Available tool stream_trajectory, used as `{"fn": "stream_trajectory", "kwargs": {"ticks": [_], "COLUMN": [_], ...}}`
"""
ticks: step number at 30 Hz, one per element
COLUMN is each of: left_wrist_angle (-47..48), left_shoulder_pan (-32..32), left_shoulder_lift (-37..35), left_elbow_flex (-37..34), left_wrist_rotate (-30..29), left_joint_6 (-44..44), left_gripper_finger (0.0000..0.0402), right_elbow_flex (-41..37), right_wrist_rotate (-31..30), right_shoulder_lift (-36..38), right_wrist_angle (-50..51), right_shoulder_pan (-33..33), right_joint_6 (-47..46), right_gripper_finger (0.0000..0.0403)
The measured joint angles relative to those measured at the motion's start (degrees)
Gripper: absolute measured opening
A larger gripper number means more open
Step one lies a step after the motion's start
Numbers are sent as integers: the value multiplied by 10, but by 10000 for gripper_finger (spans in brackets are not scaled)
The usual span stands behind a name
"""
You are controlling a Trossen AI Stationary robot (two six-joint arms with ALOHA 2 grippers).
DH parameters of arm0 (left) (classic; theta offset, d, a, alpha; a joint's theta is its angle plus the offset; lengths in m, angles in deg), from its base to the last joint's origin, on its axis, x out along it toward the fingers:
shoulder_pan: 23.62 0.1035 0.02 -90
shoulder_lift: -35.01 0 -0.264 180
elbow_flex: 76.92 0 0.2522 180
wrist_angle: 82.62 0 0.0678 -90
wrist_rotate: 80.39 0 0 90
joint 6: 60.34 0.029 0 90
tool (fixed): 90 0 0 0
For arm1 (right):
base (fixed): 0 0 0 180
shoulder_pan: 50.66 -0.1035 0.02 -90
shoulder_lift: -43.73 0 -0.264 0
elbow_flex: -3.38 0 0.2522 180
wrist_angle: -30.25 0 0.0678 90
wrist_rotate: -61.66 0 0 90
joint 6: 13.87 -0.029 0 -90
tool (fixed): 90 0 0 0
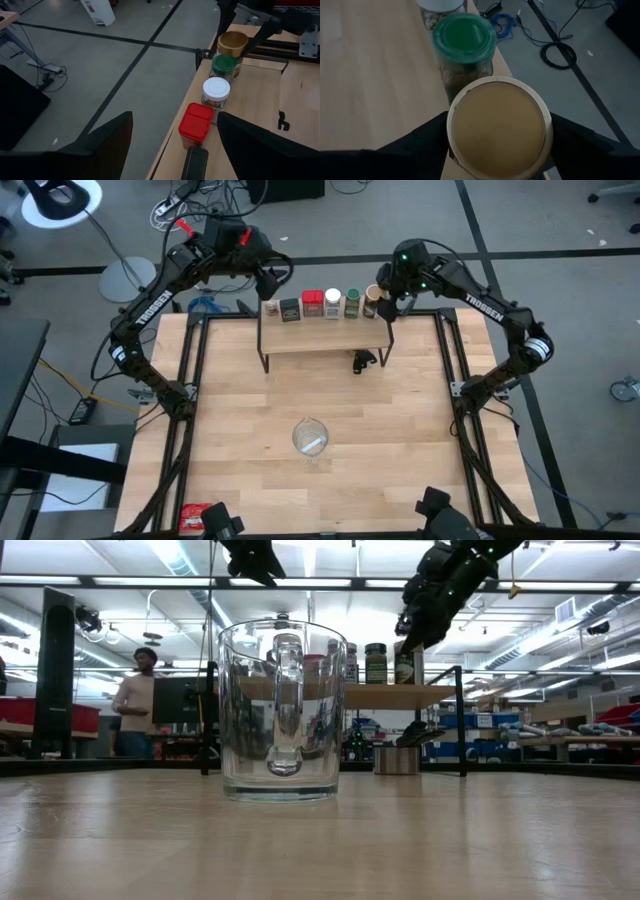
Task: Shelf spices
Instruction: Adjust the golden seasoning bottle on the shelf
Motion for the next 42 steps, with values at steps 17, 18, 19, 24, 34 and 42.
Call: {"fn": "stream_trajectory", "kwargs": {"ticks": [17, 18, 19, 24, 34, 42], "left_wrist_angle": [3, 3, 5, 10, 11, 11], "left_shoulder_pan": [0, 0, 0, 0, 0, 0], "left_shoulder_lift": [0, 0, 0, 0, 0, 0], "left_elbow_flex": [0, 0, 0, 0, 0, 0], "left_wrist_rotate": [0, 0, 0, 0, 0, 0], "left_joint_6": [0, 0, -1, -1, -1, -2], "left_gripper_finger": [296, 296, 296, 296, 296, 296], "right_elbow_flex": [-1, -1, -1, 5, 32, 32], "right_wrist_rotate": [-33, -34, -34, -35, -35, -27], "right_shoulder_lift": [16, 16, 17, 17, 18, 18], "right_wrist_angle": [18, 16, 15, 8, 48, 65], "right_shoulder_pan": [-12, -15, -16, -26, -34, -38], "right_joint_6": [9, 10, 11, 16, 14, 12], "right_gripper_finger": [301, 300, 300, 302, 303, 303]}}
